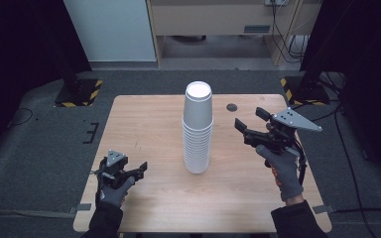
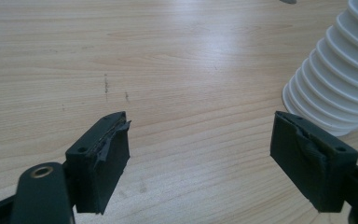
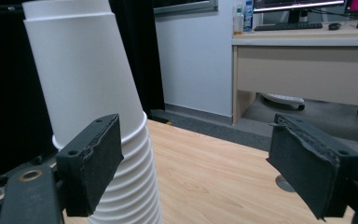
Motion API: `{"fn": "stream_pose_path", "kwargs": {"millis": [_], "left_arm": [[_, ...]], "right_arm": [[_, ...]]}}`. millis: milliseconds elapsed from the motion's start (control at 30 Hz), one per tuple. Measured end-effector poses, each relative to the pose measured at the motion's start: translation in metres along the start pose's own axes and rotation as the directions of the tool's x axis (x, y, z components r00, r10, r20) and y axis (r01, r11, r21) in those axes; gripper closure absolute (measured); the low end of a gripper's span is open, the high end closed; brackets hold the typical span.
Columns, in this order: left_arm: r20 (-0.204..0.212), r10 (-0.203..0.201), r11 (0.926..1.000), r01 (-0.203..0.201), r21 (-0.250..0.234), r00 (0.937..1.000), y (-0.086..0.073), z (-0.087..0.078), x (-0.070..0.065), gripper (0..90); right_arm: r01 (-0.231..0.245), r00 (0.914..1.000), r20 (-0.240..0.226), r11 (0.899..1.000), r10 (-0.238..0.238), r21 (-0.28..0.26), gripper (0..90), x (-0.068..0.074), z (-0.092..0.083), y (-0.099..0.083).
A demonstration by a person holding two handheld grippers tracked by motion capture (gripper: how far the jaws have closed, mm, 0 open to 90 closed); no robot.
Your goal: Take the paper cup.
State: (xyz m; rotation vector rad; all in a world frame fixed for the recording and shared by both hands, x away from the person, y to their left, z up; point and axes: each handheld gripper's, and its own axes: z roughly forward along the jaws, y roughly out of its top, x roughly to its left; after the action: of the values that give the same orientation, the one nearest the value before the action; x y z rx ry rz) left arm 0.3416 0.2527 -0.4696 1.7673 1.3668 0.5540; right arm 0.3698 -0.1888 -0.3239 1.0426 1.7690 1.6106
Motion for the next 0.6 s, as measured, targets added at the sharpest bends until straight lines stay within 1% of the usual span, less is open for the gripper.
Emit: {"fn": "stream_pose_path", "kwargs": {"millis": [200, 267, 467, 567, 600], "left_arm": [[0.005, 0.002, 1.0, -0.002, 0.0, 1.0, 0.0, 0.0, 0.0, 18.2], [0.011, 0.004, 1.0, -0.004, 0.0, 0.9999, 0.0, 0.001, 0.0, 18.2], [0.01, 0.006, 1.0, -0.006, 0.0, 0.9999, 0.0, 0.001, 0.0, 18.2], [0.009, 0.006, 1.0, -0.006, 0.001, 0.9999, 0.0, 0.001, 0.0, 18.2], [0.009, 0.005, 1.0, -0.005, 0.001, 0.9999, 0.0, 0.001, 0.0, 18.2]], "right_arm": [[0.016, 0.9996, -0.023, 1.0, -0.016, -0.009, 16.9, 0.008, 0.005, 0.008], [0.023, 0.9992, -0.032, 1.0, -0.023, -0.014, 16.8, 0.011, 0.007, 0.012], [0.029, 0.9975, -0.064, 0.999, -0.031, -0.02, 16.8, 0.023, 0.016, 0.021], [0.04, 0.9953, -0.087, 0.999, -0.042, -0.026, 16.8, 0.031, 0.022, 0.025], [0.04, 0.9953, -0.087, 0.999, -0.042, -0.026, 16.8, 0.031, 0.022, 0.025]]}}
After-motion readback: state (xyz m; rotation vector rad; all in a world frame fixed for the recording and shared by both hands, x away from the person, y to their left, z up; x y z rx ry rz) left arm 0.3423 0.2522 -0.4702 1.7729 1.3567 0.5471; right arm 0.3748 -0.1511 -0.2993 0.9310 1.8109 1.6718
